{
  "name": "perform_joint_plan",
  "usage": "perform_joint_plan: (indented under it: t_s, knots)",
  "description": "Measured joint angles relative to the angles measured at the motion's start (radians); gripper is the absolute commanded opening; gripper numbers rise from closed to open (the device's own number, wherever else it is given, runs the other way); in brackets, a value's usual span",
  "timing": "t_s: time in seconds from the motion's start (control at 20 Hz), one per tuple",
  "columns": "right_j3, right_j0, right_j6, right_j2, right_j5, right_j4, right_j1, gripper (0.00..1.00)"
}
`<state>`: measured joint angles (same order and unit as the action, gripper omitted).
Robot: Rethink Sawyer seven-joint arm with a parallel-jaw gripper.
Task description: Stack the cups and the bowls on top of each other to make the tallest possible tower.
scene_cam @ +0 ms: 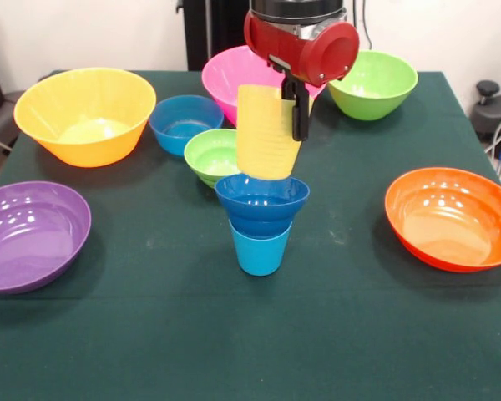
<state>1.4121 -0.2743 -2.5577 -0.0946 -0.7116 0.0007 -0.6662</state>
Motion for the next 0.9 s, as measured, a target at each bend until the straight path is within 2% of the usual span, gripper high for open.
perform_joint_plan:
  t_s: [0.15,0.45,0.9]
  knots:
    - [-0.021,0.0,0.003,-0.001,-0.046,-0.022,0.002,0.0]
    - [-0.09,-0.004,0.004,-0.003,-0.224,-0.075,0.004,0.0]
    - [-0.1,-0.027,0.004,-0.026,-0.245,-0.106,0.005,0.0]
